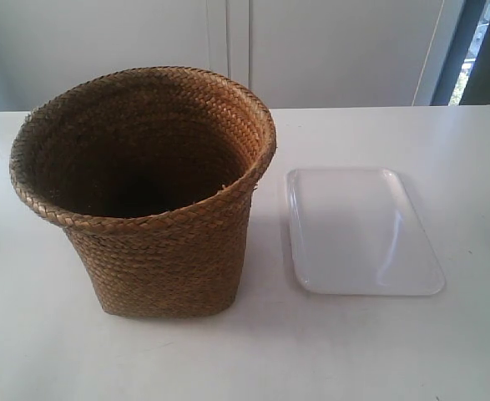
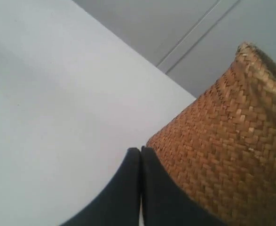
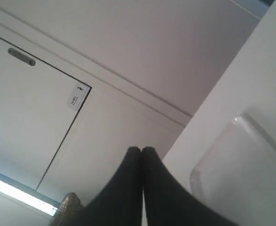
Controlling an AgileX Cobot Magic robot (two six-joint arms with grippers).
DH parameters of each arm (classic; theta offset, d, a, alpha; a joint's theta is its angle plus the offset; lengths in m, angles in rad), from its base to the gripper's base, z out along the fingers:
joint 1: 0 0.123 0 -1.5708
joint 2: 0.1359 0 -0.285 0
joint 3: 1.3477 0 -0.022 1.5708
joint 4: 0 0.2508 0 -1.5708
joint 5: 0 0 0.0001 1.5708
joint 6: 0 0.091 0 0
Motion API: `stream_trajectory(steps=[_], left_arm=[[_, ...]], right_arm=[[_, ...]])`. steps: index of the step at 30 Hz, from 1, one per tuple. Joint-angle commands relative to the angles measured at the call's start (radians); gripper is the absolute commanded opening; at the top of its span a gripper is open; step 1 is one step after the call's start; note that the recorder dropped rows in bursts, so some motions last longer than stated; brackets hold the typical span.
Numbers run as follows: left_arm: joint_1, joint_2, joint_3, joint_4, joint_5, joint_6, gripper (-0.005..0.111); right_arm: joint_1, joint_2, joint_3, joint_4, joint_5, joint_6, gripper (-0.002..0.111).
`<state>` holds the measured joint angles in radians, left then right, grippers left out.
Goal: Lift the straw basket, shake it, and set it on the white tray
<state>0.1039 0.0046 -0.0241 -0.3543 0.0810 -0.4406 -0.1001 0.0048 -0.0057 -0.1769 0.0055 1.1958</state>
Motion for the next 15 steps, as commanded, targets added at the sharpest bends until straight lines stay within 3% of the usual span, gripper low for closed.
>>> stream_trajectory(steps=[1,4,7,12,15], left_arm=[[0.001,0.026,-0.136,0.016,0.047,0.102,0.0],[0.001,0.175,-0.295,0.018,0.065,0.237,0.0],[0.001,0.344,-0.436,0.018,0.175,0.304,0.0],[0.001,0.66,-0.731,0.011,0.357,0.471,0.0],[0.001,0.794,-0.854,0.011,0.452,0.508,0.0]], right_arm=[[-0.008,-0.005,-0.066,-0.072,-0.061,-0.261,0.0],[-0.008,0.037,-0.223,-0.085,0.15,-0.471,0.0],[-0.008,0.133,-0.324,-0.089,0.157,-0.636,0.0],[-0.008,0.462,-0.557,-0.089,0.378,-0.876,0.0],[-0.008,0.606,-0.654,-0.085,0.409,-0.96,0.0]])
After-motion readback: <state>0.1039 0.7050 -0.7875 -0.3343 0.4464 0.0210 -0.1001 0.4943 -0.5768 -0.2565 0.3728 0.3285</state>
